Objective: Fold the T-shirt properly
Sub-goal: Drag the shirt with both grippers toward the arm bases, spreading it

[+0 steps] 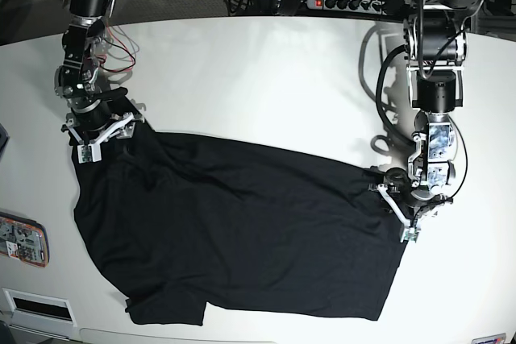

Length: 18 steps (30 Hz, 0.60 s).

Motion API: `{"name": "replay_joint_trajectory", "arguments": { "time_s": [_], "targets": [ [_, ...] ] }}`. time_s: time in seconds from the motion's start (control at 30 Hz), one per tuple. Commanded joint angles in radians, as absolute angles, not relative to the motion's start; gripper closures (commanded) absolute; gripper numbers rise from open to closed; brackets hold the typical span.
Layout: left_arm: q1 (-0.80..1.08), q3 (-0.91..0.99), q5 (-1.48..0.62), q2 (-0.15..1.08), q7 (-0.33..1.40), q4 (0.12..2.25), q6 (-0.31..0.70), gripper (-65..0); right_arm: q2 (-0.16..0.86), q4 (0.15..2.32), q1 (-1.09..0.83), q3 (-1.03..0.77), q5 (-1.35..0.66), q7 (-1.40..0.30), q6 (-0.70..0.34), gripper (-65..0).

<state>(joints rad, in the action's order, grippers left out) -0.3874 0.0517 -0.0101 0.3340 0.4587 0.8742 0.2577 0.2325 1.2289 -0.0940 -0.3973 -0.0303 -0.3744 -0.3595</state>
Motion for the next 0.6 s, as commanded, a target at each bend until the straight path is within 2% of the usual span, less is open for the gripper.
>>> {"name": "replay_joint_trajectory", "arguments": {
  "time_s": [0.0,0.13,0.4,0.57],
  "targets": [
    [-0.377,0.013,0.018,0.338,0.556,0.863,0.277,-31.6,0.236,1.219,-0.113,-0.392,0.033,-0.545,-0.360,-43.0],
    [-0.366,-0.024,0.007,0.364,0.727,0.865,0.291,-31.6,0.236,1.224,-0.117,-0.392,0.033,-0.604,-0.361,-43.0],
    [-0.263,-0.021,0.016,0.369,0.765,0.871,0.294,-31.6,0.236,1.224,-0.122,-0.390,0.035,-0.611,-0.363,-43.0],
    [-0.157,-0.016,0.018,0.371,0.796,0.993,0.292,-31.6,0.236,1.224,-0.202,-0.390,0.035,-0.611,-0.363,-43.0]
  ]
}}
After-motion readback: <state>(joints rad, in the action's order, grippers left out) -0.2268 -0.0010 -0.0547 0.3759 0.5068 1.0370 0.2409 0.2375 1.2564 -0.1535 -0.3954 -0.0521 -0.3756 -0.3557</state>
